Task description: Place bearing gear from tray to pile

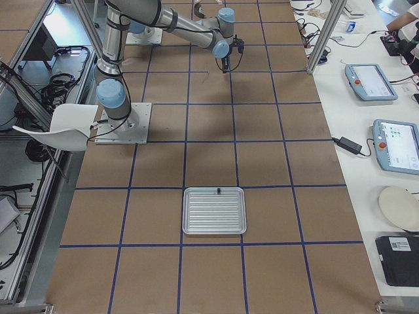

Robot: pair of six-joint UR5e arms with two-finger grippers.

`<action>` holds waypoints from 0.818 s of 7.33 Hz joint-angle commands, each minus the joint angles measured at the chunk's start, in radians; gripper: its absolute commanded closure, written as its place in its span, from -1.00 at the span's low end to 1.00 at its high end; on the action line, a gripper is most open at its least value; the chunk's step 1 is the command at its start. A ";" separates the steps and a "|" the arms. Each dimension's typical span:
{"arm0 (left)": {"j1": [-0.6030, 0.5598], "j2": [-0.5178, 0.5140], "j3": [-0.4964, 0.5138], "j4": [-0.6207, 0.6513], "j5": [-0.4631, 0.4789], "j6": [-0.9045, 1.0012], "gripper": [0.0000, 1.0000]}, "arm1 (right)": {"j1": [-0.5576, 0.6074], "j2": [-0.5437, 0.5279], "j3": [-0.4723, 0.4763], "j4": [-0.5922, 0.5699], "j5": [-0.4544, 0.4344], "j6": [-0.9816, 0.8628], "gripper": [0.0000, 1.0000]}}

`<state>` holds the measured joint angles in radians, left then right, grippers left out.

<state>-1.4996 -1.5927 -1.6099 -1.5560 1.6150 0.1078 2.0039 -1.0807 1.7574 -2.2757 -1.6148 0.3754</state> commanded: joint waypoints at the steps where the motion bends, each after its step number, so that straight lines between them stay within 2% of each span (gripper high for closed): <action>1: 0.001 -0.009 0.001 0.007 0.002 -0.004 -1.00 | 0.053 0.016 0.004 -0.022 0.004 0.057 0.41; 2: 0.001 -0.018 -0.001 0.020 0.002 -0.007 -1.00 | 0.052 0.022 0.010 -0.024 0.003 0.056 -0.99; 3: 0.001 -0.030 -0.002 0.034 0.000 -0.005 -1.00 | 0.015 0.006 -0.010 -0.010 0.000 0.037 -1.00; 4: -0.001 -0.050 -0.002 0.074 -0.001 -0.017 -1.00 | -0.073 -0.048 -0.028 0.051 -0.001 -0.102 -1.00; 6: -0.030 -0.076 -0.001 0.082 -0.015 -0.084 -1.00 | -0.353 -0.176 -0.067 0.251 -0.002 -0.621 -1.00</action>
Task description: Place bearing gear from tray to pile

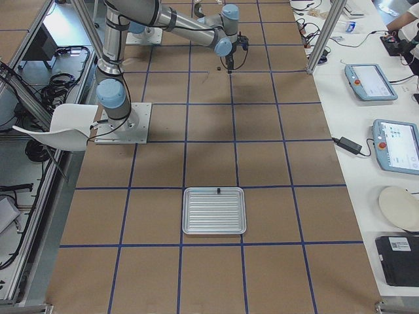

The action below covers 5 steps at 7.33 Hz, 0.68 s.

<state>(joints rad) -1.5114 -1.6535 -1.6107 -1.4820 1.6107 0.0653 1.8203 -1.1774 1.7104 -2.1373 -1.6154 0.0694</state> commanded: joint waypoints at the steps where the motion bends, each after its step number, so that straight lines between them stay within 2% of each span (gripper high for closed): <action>1: -0.094 -0.037 -0.017 0.035 -0.006 -0.051 -1.00 | -0.288 -0.132 -0.020 0.163 0.003 -0.474 -1.00; 2: -0.177 -0.076 -0.034 0.122 -0.009 -0.140 -1.00 | -0.384 -0.155 -0.015 0.180 0.000 -0.654 -1.00; 3: -0.226 -0.112 -0.047 0.159 -0.011 -0.194 -1.00 | -0.494 -0.163 -0.011 0.203 -0.003 -0.750 -1.00; 5: -0.307 -0.188 -0.052 0.202 -0.084 -0.258 -1.00 | -0.705 -0.169 -0.008 0.246 -0.001 -1.013 -1.00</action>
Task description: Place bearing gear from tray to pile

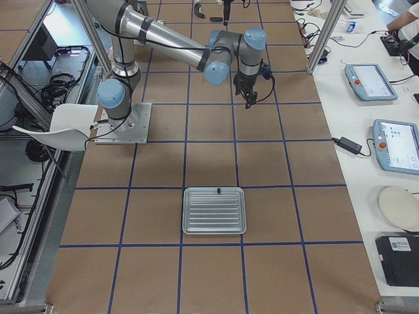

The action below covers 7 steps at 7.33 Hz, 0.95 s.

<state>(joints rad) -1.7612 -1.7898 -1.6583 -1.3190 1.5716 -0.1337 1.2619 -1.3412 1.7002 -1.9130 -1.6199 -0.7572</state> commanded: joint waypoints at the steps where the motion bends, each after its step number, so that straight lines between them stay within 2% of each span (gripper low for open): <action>1: -0.095 -0.090 -0.005 0.078 -0.051 -0.078 -1.00 | -0.242 -0.004 0.006 0.022 0.005 -0.309 -1.00; 3: -0.142 -0.184 -0.014 0.154 -0.065 -0.079 -1.00 | -0.402 0.036 0.018 0.005 0.005 -0.483 -1.00; 4: -0.170 -0.221 -0.043 0.219 -0.076 -0.079 -0.99 | -0.444 0.065 0.015 -0.009 0.005 -0.566 -1.00; 5: -0.173 -0.247 -0.070 0.271 -0.076 -0.078 -0.99 | -0.458 0.107 0.016 -0.108 0.005 -0.711 -1.00; 6: -0.178 -0.267 -0.080 0.290 -0.076 -0.079 -0.98 | -0.491 0.166 0.013 -0.186 0.008 -0.943 -1.00; 7: -0.184 -0.281 -0.080 0.290 -0.076 -0.078 -0.88 | -0.524 0.216 0.009 -0.242 0.009 -1.067 -1.00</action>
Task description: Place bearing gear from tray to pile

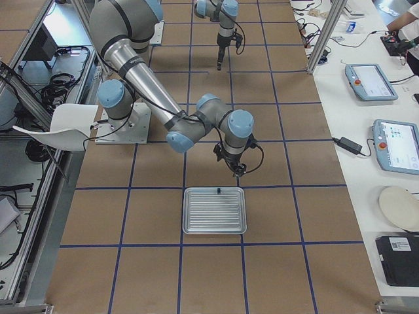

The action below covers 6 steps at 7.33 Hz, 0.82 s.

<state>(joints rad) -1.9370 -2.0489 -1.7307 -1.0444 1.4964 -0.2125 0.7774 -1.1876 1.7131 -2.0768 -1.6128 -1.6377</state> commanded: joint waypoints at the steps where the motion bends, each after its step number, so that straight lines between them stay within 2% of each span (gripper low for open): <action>1: -0.008 -0.033 -0.007 0.015 -0.001 0.002 -0.68 | -0.047 0.075 -0.004 -0.081 0.001 -0.300 -1.00; 3: -0.008 -0.043 0.005 0.015 -0.001 0.011 -0.13 | -0.058 0.079 0.005 -0.089 0.002 -0.515 -1.00; 5: -0.007 -0.043 0.007 0.015 0.002 0.013 -0.11 | -0.081 0.101 0.026 -0.091 0.001 -0.673 -1.00; 6: -0.007 -0.043 0.007 0.014 0.005 0.015 -0.11 | -0.089 0.103 0.031 -0.091 0.002 -0.673 -0.79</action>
<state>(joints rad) -1.9442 -2.0916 -1.7250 -1.0296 1.4983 -0.1998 0.7025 -1.0904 1.7364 -2.1657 -1.6124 -2.2724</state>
